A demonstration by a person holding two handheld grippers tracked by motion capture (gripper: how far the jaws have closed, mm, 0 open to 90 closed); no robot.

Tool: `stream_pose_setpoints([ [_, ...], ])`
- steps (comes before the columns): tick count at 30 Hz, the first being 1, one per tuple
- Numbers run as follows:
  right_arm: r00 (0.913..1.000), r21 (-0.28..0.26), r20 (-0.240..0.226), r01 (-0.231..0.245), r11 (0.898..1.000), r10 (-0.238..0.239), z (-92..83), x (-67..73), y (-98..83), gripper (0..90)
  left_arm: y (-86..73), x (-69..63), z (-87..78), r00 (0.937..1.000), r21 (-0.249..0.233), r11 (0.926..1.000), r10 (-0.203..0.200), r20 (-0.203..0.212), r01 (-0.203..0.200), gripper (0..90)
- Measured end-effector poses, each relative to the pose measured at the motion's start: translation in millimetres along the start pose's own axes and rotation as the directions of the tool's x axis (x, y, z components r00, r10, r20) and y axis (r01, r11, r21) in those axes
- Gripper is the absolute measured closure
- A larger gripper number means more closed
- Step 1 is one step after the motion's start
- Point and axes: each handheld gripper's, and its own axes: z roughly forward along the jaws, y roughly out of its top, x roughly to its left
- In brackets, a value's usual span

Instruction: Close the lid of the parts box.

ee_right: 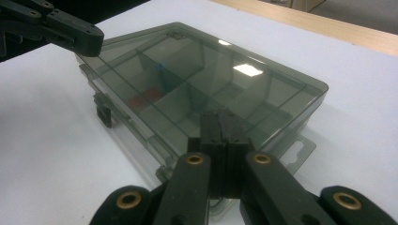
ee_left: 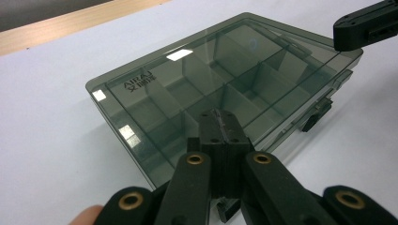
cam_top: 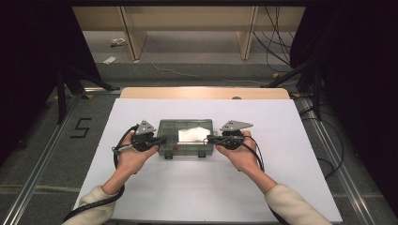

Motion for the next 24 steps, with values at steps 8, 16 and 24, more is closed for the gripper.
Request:
stream_pose_setpoints([
  [8, 1.0, 0.015, 0.006, 0.008, 1.0, -0.008, 3.0, 0.3, -3.1, 90.0, -2.8, -0.7, 3.7, 1.0, 0.019, 0.9998, 0.002, 0.003, -0.002, 89.7],
  [16, 0.9999, 0.025, 0.012, 0.01, 1.0, -0.01, 4.8, -0.3, -5.1, 90.0, -4.7, -0.9, 7.1, 1.0, 0.027, 0.9996, 0.001, 0.006, -0.001, 89.7],
  [24, 0.9998, 0.033, 0.015, 0.013, 0.999, -0.013, 6.2, -0.8, -7.1, 90.0, -6.6, -0.6, 9.3, 1.0, 0.036, 0.9993, 0.0, 0.008, -0.001, 89.7],
])
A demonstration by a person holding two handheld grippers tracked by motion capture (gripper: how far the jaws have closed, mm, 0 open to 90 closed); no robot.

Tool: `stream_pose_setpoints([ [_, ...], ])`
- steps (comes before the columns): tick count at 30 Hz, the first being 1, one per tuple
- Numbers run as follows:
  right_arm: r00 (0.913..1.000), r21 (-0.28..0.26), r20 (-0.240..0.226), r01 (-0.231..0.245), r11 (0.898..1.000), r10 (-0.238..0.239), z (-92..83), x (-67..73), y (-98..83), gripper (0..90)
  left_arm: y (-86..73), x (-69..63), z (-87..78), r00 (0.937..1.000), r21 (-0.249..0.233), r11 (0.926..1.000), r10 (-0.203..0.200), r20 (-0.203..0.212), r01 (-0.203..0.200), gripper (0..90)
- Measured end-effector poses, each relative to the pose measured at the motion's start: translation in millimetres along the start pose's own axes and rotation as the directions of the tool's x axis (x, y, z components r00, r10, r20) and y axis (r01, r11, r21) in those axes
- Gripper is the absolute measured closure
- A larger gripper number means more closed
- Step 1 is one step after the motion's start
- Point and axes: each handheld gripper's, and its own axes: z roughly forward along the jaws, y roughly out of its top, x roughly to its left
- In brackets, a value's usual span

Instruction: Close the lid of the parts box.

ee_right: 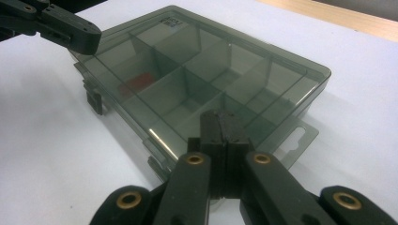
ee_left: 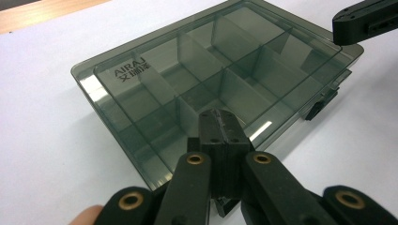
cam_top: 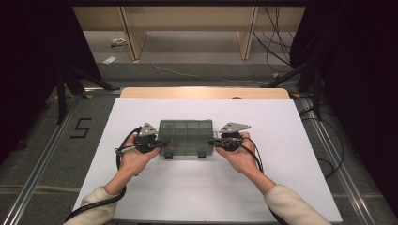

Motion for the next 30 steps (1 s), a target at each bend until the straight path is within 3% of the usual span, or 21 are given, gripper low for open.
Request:
stream_pose_setpoints([
  [25, 0.9999, 0.008, 0.004, -0.011, 1.0, 0.011, 3.8, -1.2, -5.1, 90.0, -4.6, 0.6, 6.2, 1.0, 0.016, 0.9999, 0.002, -0.001, -0.002, 89.6],
  [30, 0.9999, 0.003, 0.01, 0.007, 1.0, -0.007, 1.9, -2.2, -5.2, 77.9, -5.6, 2.0, 4.7, 0.9999, 0.006, 0.9999, 0.009, -0.006, -0.009, 84.6],
])
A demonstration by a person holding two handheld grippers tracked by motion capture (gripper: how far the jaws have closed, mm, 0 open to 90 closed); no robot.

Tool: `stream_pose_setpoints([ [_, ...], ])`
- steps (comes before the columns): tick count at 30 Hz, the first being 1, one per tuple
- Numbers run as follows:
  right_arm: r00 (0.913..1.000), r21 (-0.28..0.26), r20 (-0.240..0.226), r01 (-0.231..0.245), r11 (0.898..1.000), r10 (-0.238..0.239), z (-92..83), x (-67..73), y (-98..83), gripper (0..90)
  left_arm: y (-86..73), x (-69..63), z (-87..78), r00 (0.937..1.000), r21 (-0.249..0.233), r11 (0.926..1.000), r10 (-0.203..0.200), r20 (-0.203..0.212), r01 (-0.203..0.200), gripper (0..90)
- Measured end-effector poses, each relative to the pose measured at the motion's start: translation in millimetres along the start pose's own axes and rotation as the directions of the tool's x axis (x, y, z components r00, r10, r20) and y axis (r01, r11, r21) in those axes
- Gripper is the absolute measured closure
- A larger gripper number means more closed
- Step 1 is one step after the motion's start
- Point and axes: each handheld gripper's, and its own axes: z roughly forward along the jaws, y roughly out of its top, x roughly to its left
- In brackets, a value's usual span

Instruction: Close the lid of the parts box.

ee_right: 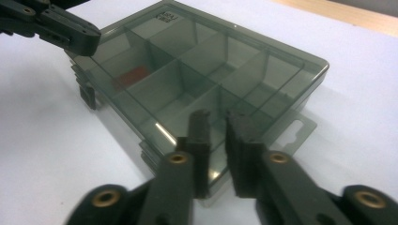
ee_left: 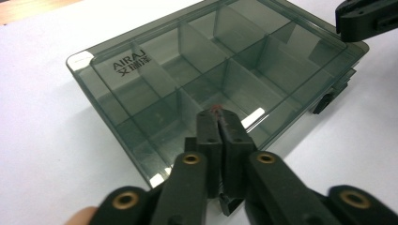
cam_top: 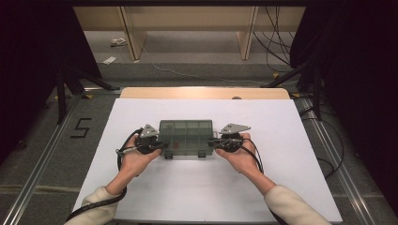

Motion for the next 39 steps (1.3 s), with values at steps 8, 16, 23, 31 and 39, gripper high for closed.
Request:
stream_pose_setpoints([
  [8, 0.9991, -0.04, -0.008, 0.041, 0.998, -0.041, -11.0, -4.0, -2.5, 57.5, 0.0, -0.2, -10.9, 0.9998, -0.07, 0.9974, 0.016, -0.006, -0.017, 58.3],
  [16, 0.9979, -0.081, -0.031, 0.054, 0.995, -0.057, -26.7, -8.3, -9.5, 36.6, -4.5, -1.5, -22.3, 0.9998, -0.098, 0.9949, 0.02, -0.009, -0.021, 19.7],
  [23, 0.9981, -0.11, -0.019, 0.057, 0.992, -0.059, -40.1, -13.1, -15.5, 26.4, -10.1, 0.1, -28.7, 0.9995, -0.103, 0.9942, 0.028, -0.017, -0.029, 4.5],
  [31, 0.9986, -0.117, -0.004, 0.053, 0.992, -0.054, -53.4, -17.3, -24.4, 23.8, -16.4, 1.6, -32.8, 0.9989, -0.101, 0.994, 0.04, -0.023, -0.042, 0.2],
  [39, 0.9989, -0.132, 0.007, 0.047, 0.99, -0.046, -68.2, -20.7, -32.8, 23.2, -20.1, 1.9, -37.9, 0.9985, -0.107, 0.9929, 0.05, -0.02, -0.052, 0.0],
])
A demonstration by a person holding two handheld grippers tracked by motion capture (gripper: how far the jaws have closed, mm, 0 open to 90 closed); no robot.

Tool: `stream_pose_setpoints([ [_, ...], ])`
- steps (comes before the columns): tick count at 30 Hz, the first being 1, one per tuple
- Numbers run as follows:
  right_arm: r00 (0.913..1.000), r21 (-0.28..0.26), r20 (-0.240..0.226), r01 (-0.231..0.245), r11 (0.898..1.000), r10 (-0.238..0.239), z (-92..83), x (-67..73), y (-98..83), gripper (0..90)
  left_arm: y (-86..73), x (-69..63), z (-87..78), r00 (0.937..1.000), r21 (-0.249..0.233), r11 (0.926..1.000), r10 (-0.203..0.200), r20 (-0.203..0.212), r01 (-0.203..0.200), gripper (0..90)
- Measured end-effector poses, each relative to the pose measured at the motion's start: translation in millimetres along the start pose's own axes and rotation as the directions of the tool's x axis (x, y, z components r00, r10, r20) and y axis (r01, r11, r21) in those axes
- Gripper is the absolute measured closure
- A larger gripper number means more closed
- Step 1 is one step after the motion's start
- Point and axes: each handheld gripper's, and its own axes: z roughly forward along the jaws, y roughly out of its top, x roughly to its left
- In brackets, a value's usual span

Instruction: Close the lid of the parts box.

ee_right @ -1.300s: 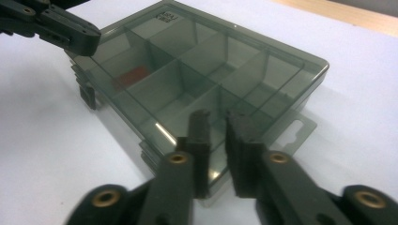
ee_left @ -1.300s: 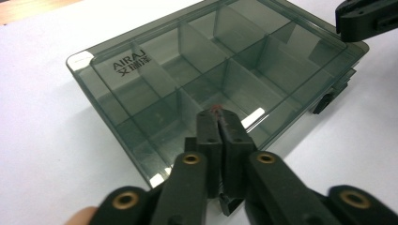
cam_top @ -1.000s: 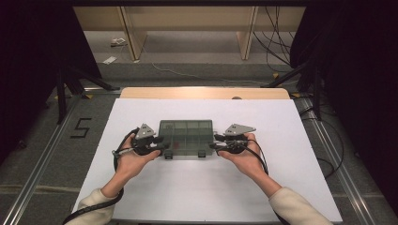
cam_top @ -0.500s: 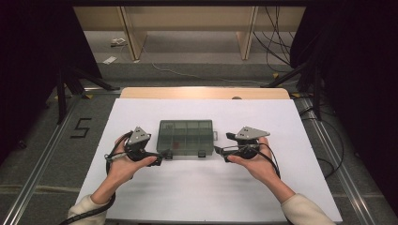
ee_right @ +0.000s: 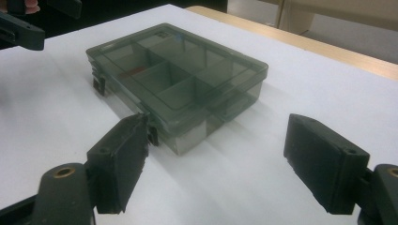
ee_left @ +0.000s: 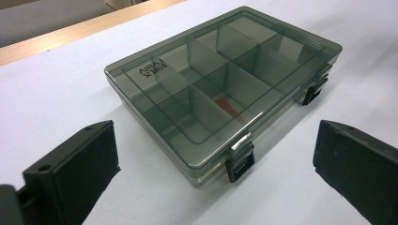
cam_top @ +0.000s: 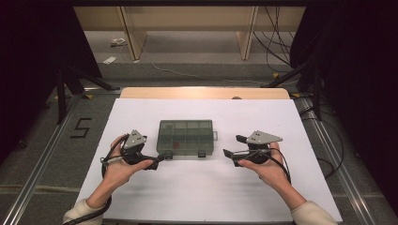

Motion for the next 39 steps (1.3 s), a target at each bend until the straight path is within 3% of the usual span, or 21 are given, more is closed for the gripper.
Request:
stream_pose_setpoints([
  [22, 0.9986, 0.001, 0.04, -0.033, 0.999, 0.033, -40.7, -7.9, -25.0, 22.6, -10.6, 1.2, -12.4, 1.0, 0.004, 1.0, 0.009, 0.003, -0.009, 0.0],
  [39, 0.9976, -0.001, 0.052, -0.045, 0.999, 0.045, -54.4, -11.4, -33.9, 21.9, -22.5, 4.2, -17.1, 1.0, 0.014, 0.9999, 0.003, -0.006, -0.003, 0.0],
])
